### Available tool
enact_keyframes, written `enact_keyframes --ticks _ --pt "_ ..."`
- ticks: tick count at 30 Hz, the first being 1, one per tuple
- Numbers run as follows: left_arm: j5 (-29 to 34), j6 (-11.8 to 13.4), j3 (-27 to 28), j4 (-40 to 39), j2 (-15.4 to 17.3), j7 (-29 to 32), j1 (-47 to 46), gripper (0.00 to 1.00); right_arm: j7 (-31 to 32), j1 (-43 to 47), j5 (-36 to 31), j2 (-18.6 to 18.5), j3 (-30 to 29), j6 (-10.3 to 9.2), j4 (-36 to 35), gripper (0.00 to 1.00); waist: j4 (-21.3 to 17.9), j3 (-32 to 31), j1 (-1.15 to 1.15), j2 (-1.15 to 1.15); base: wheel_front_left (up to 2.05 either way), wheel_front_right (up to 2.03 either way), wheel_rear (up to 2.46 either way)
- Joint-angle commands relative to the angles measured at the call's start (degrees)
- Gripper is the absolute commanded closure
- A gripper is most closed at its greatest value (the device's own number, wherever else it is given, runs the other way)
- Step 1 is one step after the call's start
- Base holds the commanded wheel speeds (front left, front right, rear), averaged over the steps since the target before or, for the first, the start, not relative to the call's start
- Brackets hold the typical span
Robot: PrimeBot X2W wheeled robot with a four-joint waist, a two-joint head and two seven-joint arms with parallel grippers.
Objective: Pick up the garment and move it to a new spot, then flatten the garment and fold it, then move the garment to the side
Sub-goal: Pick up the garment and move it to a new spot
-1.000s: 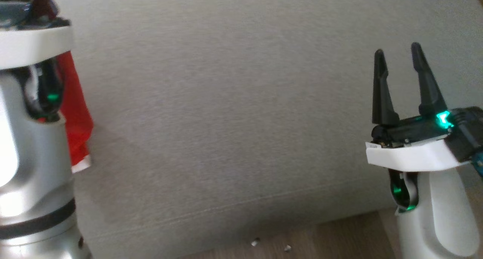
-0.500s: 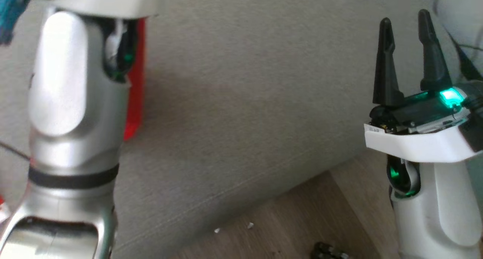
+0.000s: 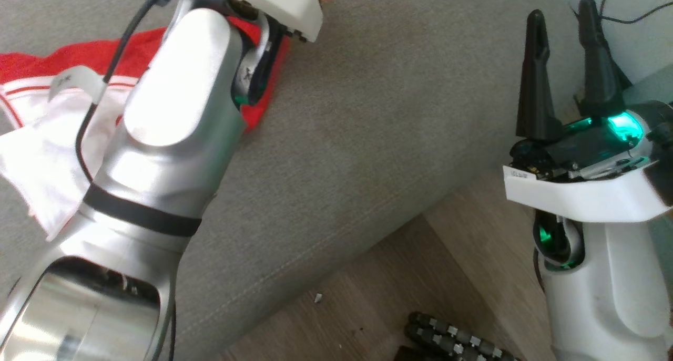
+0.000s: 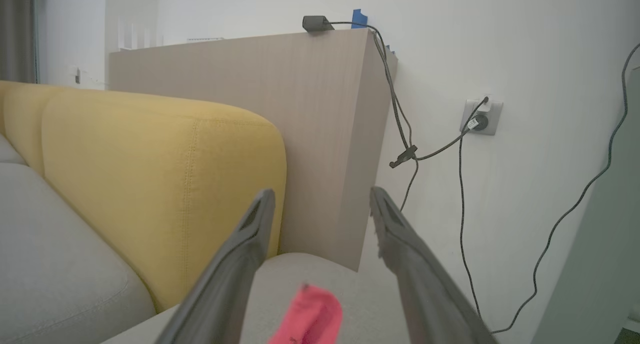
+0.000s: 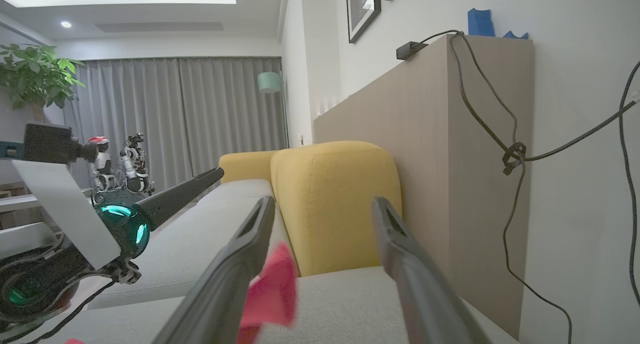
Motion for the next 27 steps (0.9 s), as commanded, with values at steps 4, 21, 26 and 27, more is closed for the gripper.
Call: enact_keyframes --ticks 4,21,26,27 --pt "-0.83 1.49 0.50 -1.55 0.98 -0.27 -2.89 0.00 -0.24 -1.07 -0.65 0.39 -0.10 0.41 -1.83 0.00 3.25 -0.33 -0.01 0.00 0.00 0.00 0.00" --pt "2.07 -0.83 18.93 -18.82 8.81 -0.28 29.11 0.00 -0.24 4.07 -11.69 0.39 -5.62 0.41 3.63 0.00 25.55 -10.03 -0.01 0.00 0.00 0.00 0.00" --pt "1.84 -1.25 24.19 -25.27 6.42 -0.28 41.53 0.00 -0.24 7.15 -13.15 0.39 -7.61 0.41 5.82 0.00 29.87 -12.44 -0.01 0.00 0.00 0.00 0.00" --pt "1.99 -1.49 24.90 -26.23 5.59 -0.28 43.62 0.00 -0.24 7.81 -13.24 0.39 -8.01 0.41 6.14 0.00 30.60 -12.94 -0.01 0.00 0.00 0.00 0.00"
